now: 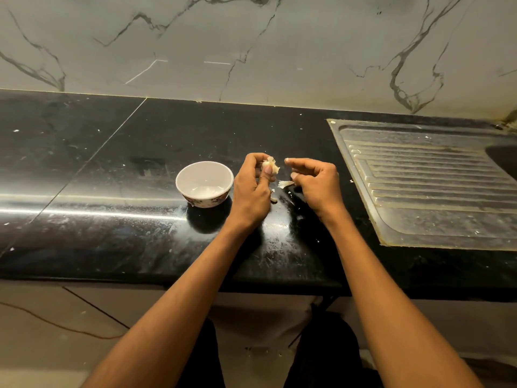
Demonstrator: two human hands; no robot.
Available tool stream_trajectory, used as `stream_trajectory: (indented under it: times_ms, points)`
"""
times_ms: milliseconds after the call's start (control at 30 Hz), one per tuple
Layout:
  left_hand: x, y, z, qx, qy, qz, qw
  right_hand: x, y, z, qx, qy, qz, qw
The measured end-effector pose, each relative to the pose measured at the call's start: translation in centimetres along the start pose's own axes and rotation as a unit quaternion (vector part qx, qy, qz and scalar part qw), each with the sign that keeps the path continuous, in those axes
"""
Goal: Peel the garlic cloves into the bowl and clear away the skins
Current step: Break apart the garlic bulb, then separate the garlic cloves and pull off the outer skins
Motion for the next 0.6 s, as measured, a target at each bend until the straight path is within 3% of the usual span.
stream_trajectory:
  times_ms: [133, 367, 600]
  points:
    - [-0.4, 0.0, -0.1, 0.001, -0.003, -0.007, 1.000, -1.3, 0.3, 1.9, 0.022, 0.063, 0.065, 0.996]
    - [-0.4, -0.1, -0.1, -0.006, -0.004, 0.007, 1.000, -2.9, -3.5, 5.0, -0.100, 0.167, 0.172, 0.966]
    - [-0.5, -0.7, -0.1, -0.038, 0.015, 0.023, 0.999, -1.7, -0.6, 5.9, -0.061, 0.151, 0.195, 0.967]
Point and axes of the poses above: each hand's wrist, its own z-axis away from the middle knuckle, its own y-axis out of the back of the hand, x = y × z, the point moved 10 cm from there along -z, towards the middle knuckle, and after that the axes turned 8 degrees about -x, right-handed, at the moved point
